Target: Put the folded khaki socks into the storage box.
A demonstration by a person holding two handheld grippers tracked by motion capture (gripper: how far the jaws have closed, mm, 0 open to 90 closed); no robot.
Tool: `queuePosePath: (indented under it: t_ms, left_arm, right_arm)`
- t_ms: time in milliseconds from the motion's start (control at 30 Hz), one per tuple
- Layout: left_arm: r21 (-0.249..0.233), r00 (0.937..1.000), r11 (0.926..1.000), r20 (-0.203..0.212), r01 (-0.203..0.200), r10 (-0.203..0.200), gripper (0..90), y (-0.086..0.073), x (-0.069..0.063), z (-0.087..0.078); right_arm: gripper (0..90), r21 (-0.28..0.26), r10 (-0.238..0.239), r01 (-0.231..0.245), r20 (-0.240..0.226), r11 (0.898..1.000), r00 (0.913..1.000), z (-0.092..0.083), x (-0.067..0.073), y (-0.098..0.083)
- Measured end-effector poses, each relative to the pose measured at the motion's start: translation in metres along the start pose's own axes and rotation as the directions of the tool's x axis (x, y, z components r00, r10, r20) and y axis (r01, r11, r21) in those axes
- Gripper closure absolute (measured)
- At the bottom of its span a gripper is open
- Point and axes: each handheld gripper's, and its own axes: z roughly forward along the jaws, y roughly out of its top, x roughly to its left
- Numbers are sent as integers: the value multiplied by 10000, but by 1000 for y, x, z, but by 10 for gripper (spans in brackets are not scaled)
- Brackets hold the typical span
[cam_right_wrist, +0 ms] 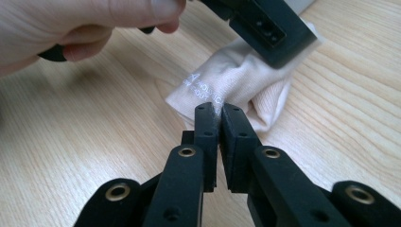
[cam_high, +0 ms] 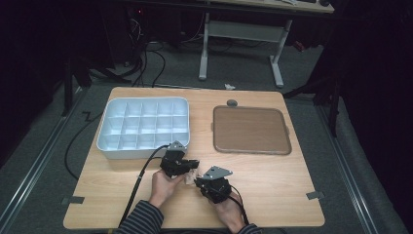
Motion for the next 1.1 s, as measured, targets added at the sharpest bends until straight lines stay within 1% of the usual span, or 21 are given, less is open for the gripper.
queuePosePath:
  t_ms: [100,267,367,400,433,533,633,733,767,800,867,967,1033,1100]
  left_arm:
    - [-8,9999,10000,-69,-75,75,881,0,0,1]
    - [8,9999,10000,-101,-71,71,881,-1,2,5]
    - [-25,9999,10000,-149,-83,83,881,-2,4,7]
    - [-33,9997,9999,-186,-134,133,880,-2,4,8]
    - [-9,9993,9996,-257,-275,275,880,-2,4,9]
    - [-13,9989,9994,-325,-350,350,880,-2,4,10]
    - [47,9983,9991,-407,-427,428,878,-1,3,10]
    - [9,9976,9987,-466,-509,509,871,-1,1,8]
    - [-38,9976,9987,-467,-505,503,863,-1,0,7]
    - [-96,9979,9988,-428,-482,478,845,-1,0,6]
    - [-193,9980,9987,-416,-481,473,792,-2,-2,3]
    - [-171,9971,9982,-508,-581,572,732,-2,-5,-1]
    - [-281,9966,9979,-594,-584,567,677,-4,-7,-4]
    - [-377,9963,9979,-689,-535,508,631,-6,-9,-8]
  right_arm:
    - [864,29,-63,63,55,10000,10000,0,0,-3]
    - [870,290,-262,258,137,9992,9996,1,-2,-7]
    - [872,360,-273,268,131,9990,9995,1,-2,-8]
    - [873,400,-251,247,104,9989,9996,2,-3,-7]
    - [873,392,-264,260,103,9989,9996,2,-4,-7]
    - [873,457,-291,286,104,9985,9995,3,-4,-8]
    - [873,483,-206,202,75,9986,9998,3,-4,-8]
    - [872,402,59,-58,-37,9992,10000,4,-8,-7]
    - [872,388,172,-169,-93,9991,9998,4,-9,-7]
    - [872,360,152,-148,-113,9992,9998,4,-9,-7]
    - [871,382,229,-224,-140,9990,9996,4,-9,-7]
    - [870,340,294,-287,-205,9990,9994,5,-10,-7]
    - [871,371,336,-328,-201,9988,9992,5,-11,-7]
    - [870,273,374,-367,-249,9990,9990,5,-11,-7]
